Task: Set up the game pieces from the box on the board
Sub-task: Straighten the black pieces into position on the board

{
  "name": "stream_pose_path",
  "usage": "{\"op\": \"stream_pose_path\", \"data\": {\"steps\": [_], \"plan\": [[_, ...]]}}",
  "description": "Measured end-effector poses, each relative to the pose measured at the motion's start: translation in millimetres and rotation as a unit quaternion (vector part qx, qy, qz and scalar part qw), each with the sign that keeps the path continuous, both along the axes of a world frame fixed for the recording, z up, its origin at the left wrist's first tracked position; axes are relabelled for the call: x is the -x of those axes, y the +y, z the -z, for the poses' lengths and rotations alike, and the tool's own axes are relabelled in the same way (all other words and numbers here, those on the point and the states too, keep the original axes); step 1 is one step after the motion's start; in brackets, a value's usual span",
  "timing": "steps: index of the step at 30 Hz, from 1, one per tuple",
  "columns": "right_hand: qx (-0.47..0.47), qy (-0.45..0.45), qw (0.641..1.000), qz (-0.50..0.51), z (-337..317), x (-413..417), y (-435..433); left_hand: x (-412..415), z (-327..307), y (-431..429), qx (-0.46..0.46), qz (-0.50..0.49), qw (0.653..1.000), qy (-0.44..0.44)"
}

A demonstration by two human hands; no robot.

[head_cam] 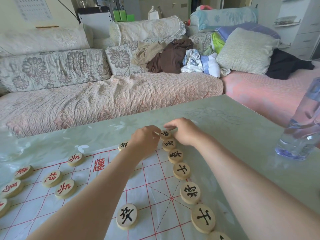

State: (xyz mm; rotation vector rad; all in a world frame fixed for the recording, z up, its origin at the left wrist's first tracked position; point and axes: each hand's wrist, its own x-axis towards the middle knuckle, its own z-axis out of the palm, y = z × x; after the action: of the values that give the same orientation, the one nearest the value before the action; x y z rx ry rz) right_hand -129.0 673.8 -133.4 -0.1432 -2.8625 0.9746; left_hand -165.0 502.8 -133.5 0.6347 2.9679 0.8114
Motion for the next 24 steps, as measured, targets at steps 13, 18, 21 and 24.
{"op": "stream_pose_path", "data": {"steps": [13, 18, 21, 24], "plan": [[0.024, -0.003, 1.000, 0.006, -0.3, 4.2, 12.1, 12.3, 0.2, -0.3, -0.004, 0.051, 0.999, 0.005], [0.045, -0.007, 0.999, 0.002, -2.1, 2.5, 9.1, 14.4, -0.1, 0.9, -0.016, 0.050, 0.999, -0.007], [0.037, -0.011, 0.999, -0.003, -1.9, 1.0, 7.5, 15.6, -1.1, 0.5, -0.014, 0.040, 0.999, -0.002], [0.038, -0.012, 0.999, -0.003, -2.8, 0.3, 6.3, 14.6, -1.6, 2.9, -0.017, 0.047, 0.999, -0.001]]}}
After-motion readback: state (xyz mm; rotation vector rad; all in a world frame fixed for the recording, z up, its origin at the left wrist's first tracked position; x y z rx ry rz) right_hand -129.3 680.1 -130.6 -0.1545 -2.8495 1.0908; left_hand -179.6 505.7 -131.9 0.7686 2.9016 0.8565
